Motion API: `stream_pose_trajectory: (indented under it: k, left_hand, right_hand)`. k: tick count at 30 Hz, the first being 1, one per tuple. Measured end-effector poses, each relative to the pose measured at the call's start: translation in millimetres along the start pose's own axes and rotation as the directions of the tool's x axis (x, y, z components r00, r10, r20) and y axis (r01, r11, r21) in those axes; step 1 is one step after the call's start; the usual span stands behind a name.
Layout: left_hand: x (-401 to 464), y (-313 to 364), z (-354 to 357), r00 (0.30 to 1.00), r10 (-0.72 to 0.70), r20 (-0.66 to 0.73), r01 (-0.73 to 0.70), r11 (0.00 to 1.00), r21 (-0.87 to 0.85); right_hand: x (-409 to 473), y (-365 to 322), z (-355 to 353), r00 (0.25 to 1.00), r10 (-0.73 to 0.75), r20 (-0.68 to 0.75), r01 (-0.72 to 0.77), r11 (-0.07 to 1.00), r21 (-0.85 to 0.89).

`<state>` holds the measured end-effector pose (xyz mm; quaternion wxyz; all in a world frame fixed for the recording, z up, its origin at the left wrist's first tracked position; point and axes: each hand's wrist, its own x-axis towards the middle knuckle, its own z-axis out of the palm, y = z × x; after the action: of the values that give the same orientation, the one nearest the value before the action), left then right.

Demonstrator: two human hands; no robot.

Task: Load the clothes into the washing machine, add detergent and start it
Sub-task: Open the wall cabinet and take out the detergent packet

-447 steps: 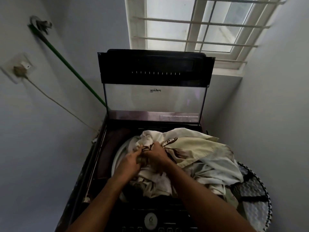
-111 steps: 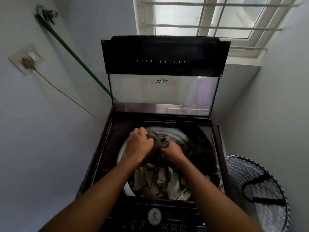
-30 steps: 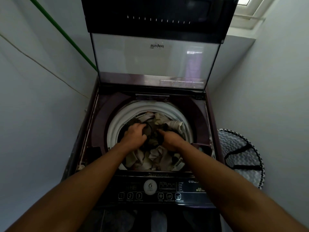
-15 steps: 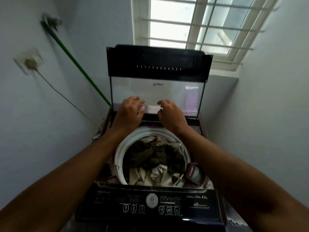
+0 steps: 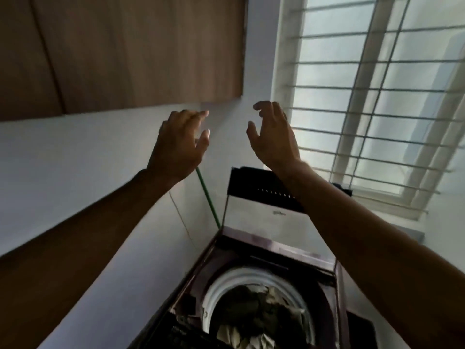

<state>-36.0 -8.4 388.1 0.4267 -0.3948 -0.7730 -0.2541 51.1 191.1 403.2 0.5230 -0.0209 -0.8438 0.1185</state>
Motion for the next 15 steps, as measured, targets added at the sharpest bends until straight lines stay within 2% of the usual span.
stream_pose_trajectory:
  k: [7,10,15]
  left_hand:
    - [13.8,-1.9,-124.5,0.993,0.016,-0.115,0.008,0.978,0.206]
    - [8.0,-4.7,-176.4,0.988,-0.030,-0.150,0.076,0.947,0.311]
    - [-9.9,-17.7,-222.6,0.982,-0.116,-0.150,0.168,0.899,0.403]
  right_hand:
    - [36.2,-97.0,-19.6,0.987,-0.138,-0.084,0.154,0.963,0.223]
    - [45.5,-140.1,-26.3,0.977,-0.188,-0.098,0.210,0.926,0.314]
    - [52.0,-191.2,-24.6,0.972,-0.216,-0.089,0.233,0.894,0.382]
